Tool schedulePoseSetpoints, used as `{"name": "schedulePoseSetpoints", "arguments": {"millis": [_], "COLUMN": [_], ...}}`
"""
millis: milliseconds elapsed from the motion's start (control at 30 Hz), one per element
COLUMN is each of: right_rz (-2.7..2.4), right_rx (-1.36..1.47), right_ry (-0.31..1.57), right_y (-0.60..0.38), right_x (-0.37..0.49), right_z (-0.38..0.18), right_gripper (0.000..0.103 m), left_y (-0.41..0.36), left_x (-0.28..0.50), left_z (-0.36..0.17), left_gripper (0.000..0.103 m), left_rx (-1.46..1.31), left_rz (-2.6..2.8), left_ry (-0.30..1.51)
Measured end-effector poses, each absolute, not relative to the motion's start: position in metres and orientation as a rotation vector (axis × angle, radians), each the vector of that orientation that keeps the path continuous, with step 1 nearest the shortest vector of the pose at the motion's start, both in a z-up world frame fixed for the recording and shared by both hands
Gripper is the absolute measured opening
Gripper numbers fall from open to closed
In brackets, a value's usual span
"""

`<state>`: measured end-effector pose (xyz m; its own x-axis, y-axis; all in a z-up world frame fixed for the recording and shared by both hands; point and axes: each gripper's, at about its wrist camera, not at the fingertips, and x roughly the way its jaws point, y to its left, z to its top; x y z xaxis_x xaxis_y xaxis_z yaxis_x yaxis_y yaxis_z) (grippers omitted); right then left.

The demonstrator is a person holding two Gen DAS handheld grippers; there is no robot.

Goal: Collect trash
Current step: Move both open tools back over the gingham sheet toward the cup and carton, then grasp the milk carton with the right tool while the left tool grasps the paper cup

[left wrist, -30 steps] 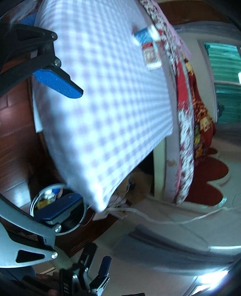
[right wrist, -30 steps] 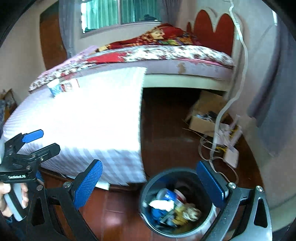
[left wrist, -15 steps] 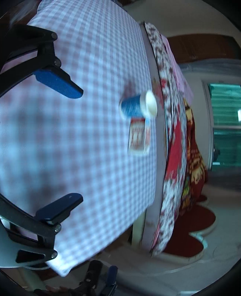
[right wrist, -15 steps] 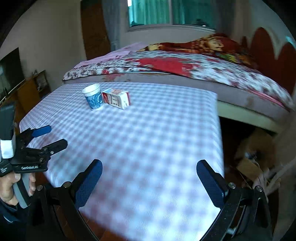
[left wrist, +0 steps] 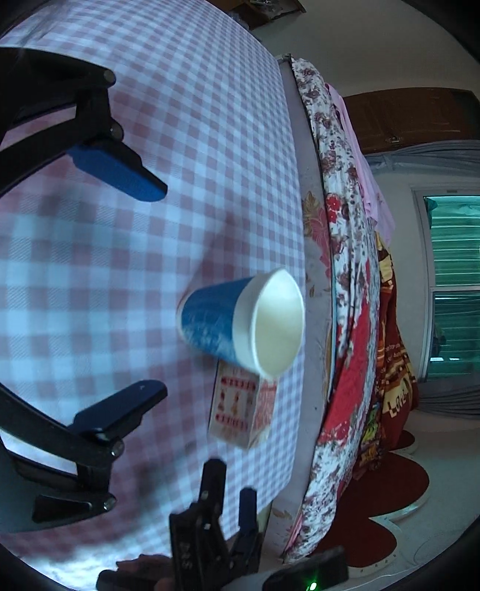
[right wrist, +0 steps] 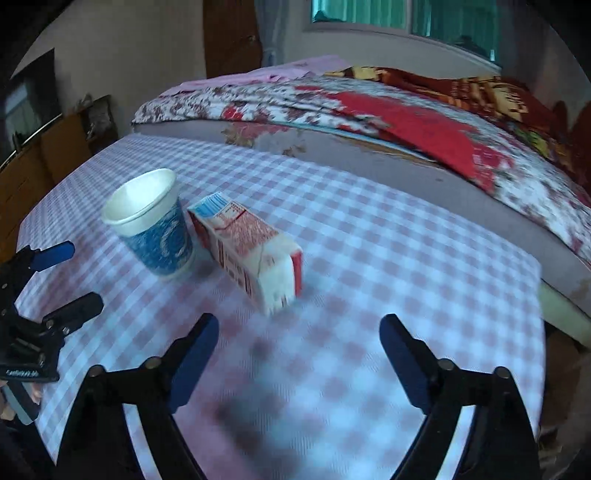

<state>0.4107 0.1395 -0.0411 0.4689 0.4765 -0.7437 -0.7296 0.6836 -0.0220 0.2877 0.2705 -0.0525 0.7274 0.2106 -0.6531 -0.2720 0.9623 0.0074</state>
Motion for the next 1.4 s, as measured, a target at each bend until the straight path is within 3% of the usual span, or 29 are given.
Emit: {"name": "schedulePoseSetpoints", "arguments": {"millis": [200, 267, 300, 333, 600, 733, 867, 1067, 1100, 1167, 1400], "right_rz": [0.817, 0.846, 0.861, 0.856, 0.543, 0.585, 0.628, 0.66, 0.663, 0.663, 0.621], "right_rx": [-0.365, -0.332, -0.312, -0.296, -0.24, -0.295, -0.311, -0.313, -0.31, -0.289, -0.245], "right_ry": [0.79, 0.789, 0.801, 0.811, 0.824, 0.8, 0.8, 0.826, 0.832, 0.845, 0.814], "right_y": [0.178, 0.183, 0.184, 0.185, 0.147, 0.151, 0.153, 0.157, 0.157, 0.156, 0.138], "right_x": [0.439, 0.446, 0.449, 0.451, 0.44, 0.443, 0.454, 0.461, 0.461, 0.461, 0.437], "right_z": [-0.058, -0.059, -0.059, -0.059, -0.053, -0.05, -0.049, -0.057, -0.058, -0.059, -0.046], "right_gripper": [0.081, 0.065, 0.052, 0.048, 0.046, 0.055, 0.055, 0.055, 0.048, 0.04, 0.038], "left_y": [0.281, 0.282, 0.282, 0.283, 0.278, 0.269, 0.271, 0.276, 0.277, 0.281, 0.27], "left_x": [0.303, 0.306, 0.307, 0.308, 0.32, 0.331, 0.343, 0.354, 0.355, 0.358, 0.344], "left_z": [-0.058, -0.058, -0.058, -0.058, -0.059, -0.057, -0.054, -0.056, -0.057, -0.06, -0.05], "left_gripper": [0.097, 0.097, 0.097, 0.097, 0.097, 0.093, 0.093, 0.084, 0.08, 0.058, 0.054], "left_rx": [-0.118, -0.119, -0.121, -0.125, -0.162, -0.143, -0.15, -0.154, -0.155, -0.175, -0.138], "left_rz": [0.254, 0.25, 0.249, 0.246, 0.232, 0.236, 0.261, 0.263, 0.259, 0.238, 0.222], "left_ry": [0.733, 0.732, 0.732, 0.734, 0.734, 0.732, 0.729, 0.726, 0.729, 0.743, 0.73]}}
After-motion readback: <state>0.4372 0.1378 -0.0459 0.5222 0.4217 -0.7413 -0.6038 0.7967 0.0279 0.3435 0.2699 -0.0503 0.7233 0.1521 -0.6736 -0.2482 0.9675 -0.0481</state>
